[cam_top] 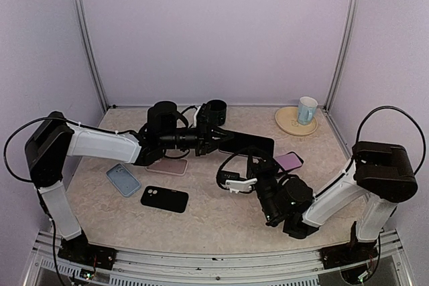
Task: Put the phone into the phone case
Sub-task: Pass from the right arm to the left, then pass from the left arm to the right
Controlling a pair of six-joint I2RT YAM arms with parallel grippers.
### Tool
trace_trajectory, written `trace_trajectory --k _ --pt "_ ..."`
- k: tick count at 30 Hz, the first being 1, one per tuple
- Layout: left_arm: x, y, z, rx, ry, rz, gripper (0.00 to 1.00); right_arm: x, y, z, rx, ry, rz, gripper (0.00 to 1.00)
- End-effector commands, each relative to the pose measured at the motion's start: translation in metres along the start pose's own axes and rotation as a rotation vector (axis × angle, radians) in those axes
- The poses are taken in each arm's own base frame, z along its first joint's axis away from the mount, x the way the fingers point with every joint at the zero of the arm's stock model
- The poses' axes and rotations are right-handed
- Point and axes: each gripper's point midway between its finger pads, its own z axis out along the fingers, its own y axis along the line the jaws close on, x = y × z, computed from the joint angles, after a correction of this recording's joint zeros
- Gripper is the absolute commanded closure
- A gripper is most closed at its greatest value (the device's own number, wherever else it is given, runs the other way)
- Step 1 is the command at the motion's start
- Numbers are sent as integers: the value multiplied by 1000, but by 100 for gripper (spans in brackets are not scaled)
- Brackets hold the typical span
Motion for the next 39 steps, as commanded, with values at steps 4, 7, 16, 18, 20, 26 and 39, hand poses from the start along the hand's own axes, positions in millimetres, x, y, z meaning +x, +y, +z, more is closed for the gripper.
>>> trace_trajectory --k 4,7,16,18,20,26,39 --pt "1 -5 1 52 6 12 97 0 -26 -3 115 6 36 100" --pt "-1 -5 -1 64 -2 6 100 -1 -28 -3 119 3 39 100" --pt "-10 -20 -12 157 -42 3 100 0 -32 -3 116 10 74 56" --pt "-12 -23 -14 171 -53 9 100 0 -32 -4 105 5 99 36" --pt "-13 -25 -16 183 -63 14 100 0 -30 -4 84 0 120 20" --pt "-15 -28 -19 176 -72 68 100 -7 -31 -4 -36 -44 266 5" --pt "-18 -41 -34 138 -64 250 100 -40 -76 -52 -538 -443 851 0"
